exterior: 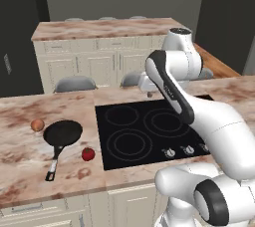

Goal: Place the pan on the rear left burner on the stove. Then place the tomato and the onion in the pan and turn on the rear left burner.

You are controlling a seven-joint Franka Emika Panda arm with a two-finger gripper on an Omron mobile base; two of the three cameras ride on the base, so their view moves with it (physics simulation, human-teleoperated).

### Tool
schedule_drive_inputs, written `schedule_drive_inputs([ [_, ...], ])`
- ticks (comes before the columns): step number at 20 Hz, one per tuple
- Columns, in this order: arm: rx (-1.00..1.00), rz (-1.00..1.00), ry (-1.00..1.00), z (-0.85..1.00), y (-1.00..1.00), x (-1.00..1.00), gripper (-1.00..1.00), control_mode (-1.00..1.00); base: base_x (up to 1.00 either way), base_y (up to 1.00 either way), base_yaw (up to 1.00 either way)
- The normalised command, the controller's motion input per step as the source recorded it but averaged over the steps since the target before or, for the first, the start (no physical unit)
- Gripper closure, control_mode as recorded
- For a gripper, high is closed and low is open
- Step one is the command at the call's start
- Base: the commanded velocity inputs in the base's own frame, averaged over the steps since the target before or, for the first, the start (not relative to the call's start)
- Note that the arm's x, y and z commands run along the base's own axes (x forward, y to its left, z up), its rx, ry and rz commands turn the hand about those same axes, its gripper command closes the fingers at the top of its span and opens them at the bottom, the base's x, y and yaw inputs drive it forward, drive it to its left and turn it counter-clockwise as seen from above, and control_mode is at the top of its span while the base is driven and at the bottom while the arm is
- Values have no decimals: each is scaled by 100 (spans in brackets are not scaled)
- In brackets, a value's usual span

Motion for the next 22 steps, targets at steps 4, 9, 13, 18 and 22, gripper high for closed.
schedule_drive_inputs([
  [4, 0, 0, 5, 0, 63, 0, -100, -100, 0, 0, 0],
  [9, 0, 0, 7, 0, 61, 0, -100, -100, 0, 0, 0],
  [13, 0, 0, 10, 0, 60, 0, -100, -100, 0, 0, 0],
  [18, 0, 0, 7, -5, 56, 0, -100, -100, 0, 0, 0],
  [22, 0, 0, 1, -16, 53, 0, -100, -100, 0, 0, 0],
])
